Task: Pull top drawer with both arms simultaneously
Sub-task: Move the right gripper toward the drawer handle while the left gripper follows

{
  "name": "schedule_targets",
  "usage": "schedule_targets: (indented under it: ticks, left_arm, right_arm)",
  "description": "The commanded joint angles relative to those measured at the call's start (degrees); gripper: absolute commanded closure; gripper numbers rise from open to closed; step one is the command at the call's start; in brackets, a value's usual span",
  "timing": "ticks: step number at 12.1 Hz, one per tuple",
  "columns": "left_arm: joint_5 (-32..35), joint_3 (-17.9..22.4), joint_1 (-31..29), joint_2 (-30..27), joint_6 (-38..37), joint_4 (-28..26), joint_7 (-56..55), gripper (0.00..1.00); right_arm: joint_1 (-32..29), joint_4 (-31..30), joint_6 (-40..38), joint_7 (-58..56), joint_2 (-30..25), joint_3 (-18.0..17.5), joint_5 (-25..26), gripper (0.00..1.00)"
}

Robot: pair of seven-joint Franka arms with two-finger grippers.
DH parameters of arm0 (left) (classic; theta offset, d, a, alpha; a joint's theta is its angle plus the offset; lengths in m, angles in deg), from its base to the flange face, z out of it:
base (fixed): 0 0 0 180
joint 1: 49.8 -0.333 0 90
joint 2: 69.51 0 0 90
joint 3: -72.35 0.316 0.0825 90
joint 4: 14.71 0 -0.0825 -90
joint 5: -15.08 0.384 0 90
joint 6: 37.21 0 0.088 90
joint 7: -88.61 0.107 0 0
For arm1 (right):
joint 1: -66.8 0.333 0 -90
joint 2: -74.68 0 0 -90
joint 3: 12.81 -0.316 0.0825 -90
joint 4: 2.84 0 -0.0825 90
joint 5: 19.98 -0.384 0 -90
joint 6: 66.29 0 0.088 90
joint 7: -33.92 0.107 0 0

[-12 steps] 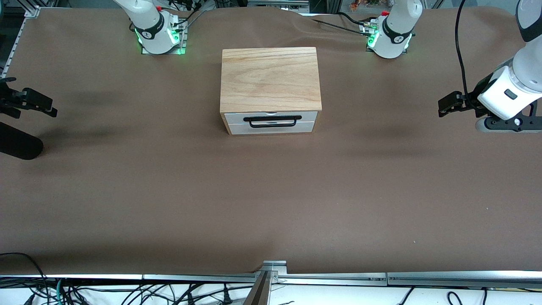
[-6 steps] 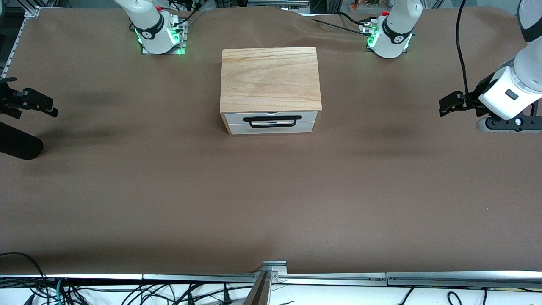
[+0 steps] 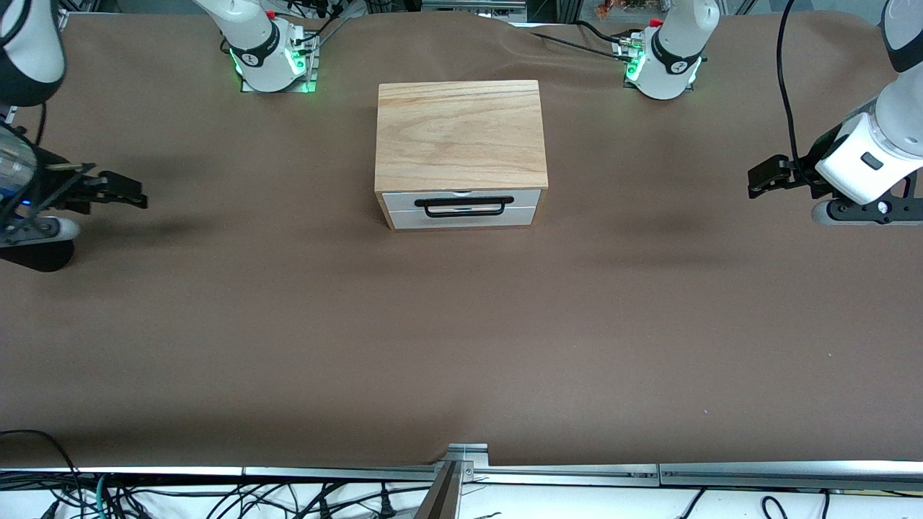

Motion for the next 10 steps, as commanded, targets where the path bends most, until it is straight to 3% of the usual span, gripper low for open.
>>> schedule_targets:
  ticks: [1,4,7,10]
  left_arm:
    - [-1.5,-0.2,-0.6,-0.4,-0.6,-0.1,1.0,0.0]
    - [-1.4,-0.2,-0.6,-0.4,-1.1,-0.1,1.1,0.0]
    - [-1.4,-0.2,-0.6,-0.4,-1.2,-0.5,1.0,0.0]
    - [-1.4,-0.3,-0.5,-0.2,-1.1,-0.6,0.9,0.0]
  right_arm:
    - [0.7,0.5,-1.3,0.1,0.9,-0.7,-5.4,0.0]
    - [0.4,0.2,-0.7,-0.1,4.1,-0.6,-16.6,0.0]
    - [0.2,0.1,-0.3,-3.2,8.2,-0.5,-31.2,0.0]
    - [0.4,-0.7,1.6,-5.9,11.2,-0.7,-38.0,0.0]
